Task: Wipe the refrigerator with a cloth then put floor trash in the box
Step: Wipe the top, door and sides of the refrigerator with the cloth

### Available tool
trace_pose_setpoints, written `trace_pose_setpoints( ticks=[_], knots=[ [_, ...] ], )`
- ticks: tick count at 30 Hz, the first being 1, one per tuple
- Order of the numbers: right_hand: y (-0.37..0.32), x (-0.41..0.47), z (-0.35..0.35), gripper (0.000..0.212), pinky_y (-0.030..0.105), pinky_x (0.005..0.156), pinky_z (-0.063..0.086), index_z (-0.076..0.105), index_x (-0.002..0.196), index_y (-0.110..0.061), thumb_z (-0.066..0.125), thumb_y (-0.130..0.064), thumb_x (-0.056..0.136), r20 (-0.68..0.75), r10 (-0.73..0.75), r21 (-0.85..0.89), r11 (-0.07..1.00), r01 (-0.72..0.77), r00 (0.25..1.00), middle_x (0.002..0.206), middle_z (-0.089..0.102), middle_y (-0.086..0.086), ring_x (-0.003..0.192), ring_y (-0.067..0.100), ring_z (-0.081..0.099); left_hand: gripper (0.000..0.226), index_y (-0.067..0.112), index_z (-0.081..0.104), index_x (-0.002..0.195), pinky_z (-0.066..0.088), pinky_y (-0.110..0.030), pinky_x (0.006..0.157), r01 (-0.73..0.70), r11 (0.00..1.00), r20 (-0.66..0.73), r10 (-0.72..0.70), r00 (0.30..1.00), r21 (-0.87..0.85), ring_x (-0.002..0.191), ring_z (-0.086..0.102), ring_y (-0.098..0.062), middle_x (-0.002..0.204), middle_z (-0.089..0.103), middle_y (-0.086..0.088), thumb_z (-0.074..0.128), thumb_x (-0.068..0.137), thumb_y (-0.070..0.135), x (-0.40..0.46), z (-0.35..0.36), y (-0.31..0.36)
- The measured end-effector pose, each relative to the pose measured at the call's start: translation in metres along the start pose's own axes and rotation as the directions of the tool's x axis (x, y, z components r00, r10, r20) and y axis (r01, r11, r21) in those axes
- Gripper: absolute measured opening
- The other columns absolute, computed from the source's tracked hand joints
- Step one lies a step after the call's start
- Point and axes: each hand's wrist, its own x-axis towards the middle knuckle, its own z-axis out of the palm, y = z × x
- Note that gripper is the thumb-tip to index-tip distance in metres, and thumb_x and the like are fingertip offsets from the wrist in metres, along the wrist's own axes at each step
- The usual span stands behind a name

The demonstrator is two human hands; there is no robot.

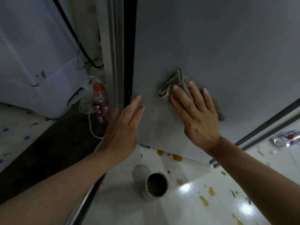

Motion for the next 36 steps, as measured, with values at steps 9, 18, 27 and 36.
trace_pose_setpoints(
  ticks=[9, 18, 27, 36],
  knots=[
    [-0.041, -0.023, 0.019, 0.051, 0.039, 0.116, 0.014, 0.044, 0.140, -0.013, 0.026, -0.010, 0.092, 0.415, -0.385, 0.035, 0.912, 0.409, 0.824, 0.150, 0.032, -0.001, 0.139, 0.023, 0.025, 0.087, 0.010, 0.015, 0.147, 0.030, -0.039, 0.111, 0.072, 0.984, 0.025, -0.069, 0.997, -0.164, 0.139, 0.024, -0.019, 0.158, 0.003, -0.002, 0.061, 0.075, -0.004, -0.017, 0.012, -0.012],
    [-0.030, 0.063, 0.007, 0.044, 0.047, 0.115, 0.017, 0.041, 0.142, -0.010, 0.027, -0.004, 0.101, -0.023, -0.072, -0.006, 0.997, 0.072, 0.997, 0.149, 0.035, 0.006, 0.139, 0.031, 0.029, 0.090, 0.015, 0.009, 0.148, 0.035, -0.038, 0.109, 0.240, 0.882, 0.025, -0.252, 0.967, -0.406, 0.124, 0.044, -0.022, 0.143, 0.040, -0.008, 0.065, 0.079, 0.002, -0.017, 0.015, -0.036],
    [-0.096, 0.012, 0.054, 0.059, 0.043, 0.116, -0.002, 0.040, 0.142, -0.011, 0.022, -0.012, 0.086, 0.499, -0.437, 0.003, 0.865, 0.502, 0.749, 0.152, 0.033, 0.004, 0.142, 0.026, 0.022, 0.082, 0.020, 0.014, 0.147, 0.037, -0.036, 0.108, 0.296, 0.791, 0.088, -0.296, 0.951, -0.535, 0.133, 0.038, -0.016, 0.145, 0.038, -0.003, 0.056, 0.081, -0.005, -0.028, 0.028, -0.050],
    [-0.055, 0.034, 0.031, 0.049, 0.050, 0.115, 0.010, 0.040, 0.143, -0.013, 0.026, -0.001, 0.098, 0.114, -0.190, -0.031, 0.980, 0.194, 0.975, 0.152, 0.033, 0.005, 0.141, 0.028, 0.026, 0.085, 0.021, 0.008, 0.148, 0.034, -0.034, 0.110, 0.348, 0.791, 0.163, -0.308, 0.937, -0.503, 0.135, 0.034, -0.016, 0.149, 0.032, 0.002, 0.056, 0.082, -0.003, -0.034, 0.028, -0.058]
  ],
)
